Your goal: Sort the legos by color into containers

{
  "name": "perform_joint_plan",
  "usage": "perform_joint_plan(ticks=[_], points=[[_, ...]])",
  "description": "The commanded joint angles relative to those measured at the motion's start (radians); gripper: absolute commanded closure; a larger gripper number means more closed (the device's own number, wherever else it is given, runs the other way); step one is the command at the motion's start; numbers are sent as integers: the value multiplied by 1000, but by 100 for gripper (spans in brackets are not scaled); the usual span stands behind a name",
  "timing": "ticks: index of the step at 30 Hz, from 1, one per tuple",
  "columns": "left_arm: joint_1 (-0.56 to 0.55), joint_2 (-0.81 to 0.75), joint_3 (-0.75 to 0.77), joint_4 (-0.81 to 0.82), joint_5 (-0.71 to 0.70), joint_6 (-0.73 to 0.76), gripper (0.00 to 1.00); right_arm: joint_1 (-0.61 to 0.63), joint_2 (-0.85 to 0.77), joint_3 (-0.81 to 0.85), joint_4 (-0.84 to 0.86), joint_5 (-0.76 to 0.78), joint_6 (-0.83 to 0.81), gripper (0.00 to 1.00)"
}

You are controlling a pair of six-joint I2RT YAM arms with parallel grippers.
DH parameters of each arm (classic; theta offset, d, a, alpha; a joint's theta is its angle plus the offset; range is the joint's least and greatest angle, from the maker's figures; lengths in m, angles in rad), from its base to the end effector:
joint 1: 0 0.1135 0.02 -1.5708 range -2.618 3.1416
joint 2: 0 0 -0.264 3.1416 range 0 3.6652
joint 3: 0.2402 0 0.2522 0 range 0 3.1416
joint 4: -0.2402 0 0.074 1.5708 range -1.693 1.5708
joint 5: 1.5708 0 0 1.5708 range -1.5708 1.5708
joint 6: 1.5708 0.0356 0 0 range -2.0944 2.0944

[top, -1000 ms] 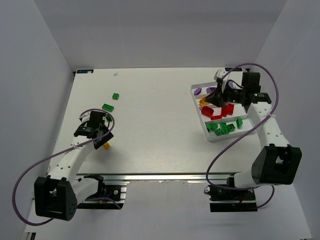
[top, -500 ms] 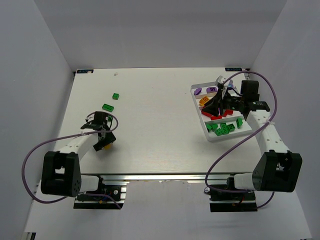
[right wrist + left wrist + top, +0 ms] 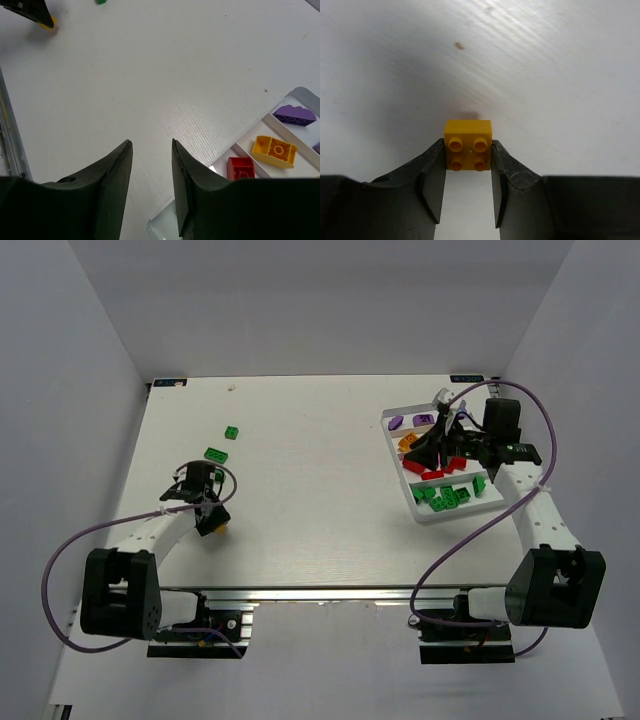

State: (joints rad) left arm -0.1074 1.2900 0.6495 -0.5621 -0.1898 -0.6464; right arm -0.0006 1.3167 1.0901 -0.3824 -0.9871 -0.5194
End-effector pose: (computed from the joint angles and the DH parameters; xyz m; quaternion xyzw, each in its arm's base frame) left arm 0.2178 -0.0167 0.1672 -0.2773 0.9387 0.0195 0.2037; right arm 0.2826 0.0295 0.3189 -0.4121 0.6984 0.3012 0.5017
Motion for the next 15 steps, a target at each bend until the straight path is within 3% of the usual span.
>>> perform_joint_plan(ticks=[1, 7, 9, 11, 13, 15], points=[[-29, -93, 38, 59, 125, -25, 88, -6, -46, 16, 72, 39, 56, 57], [-267, -26, 159, 243, 259, -62, 91, -24, -69, 8, 138, 130, 160, 69], [-353, 27, 206, 327, 276, -59, 92, -41, -73, 1, 155, 172, 205, 86], [-426, 129, 300, 388, 297, -36, 92, -56, -74, 1, 163, 198, 252, 94], [-463, 208, 419, 416, 328, 5, 92, -65, -83, -2, 166, 231, 278, 95], [-508, 328, 501, 455, 355, 40, 92, -75, -82, -9, 168, 243, 294, 89]])
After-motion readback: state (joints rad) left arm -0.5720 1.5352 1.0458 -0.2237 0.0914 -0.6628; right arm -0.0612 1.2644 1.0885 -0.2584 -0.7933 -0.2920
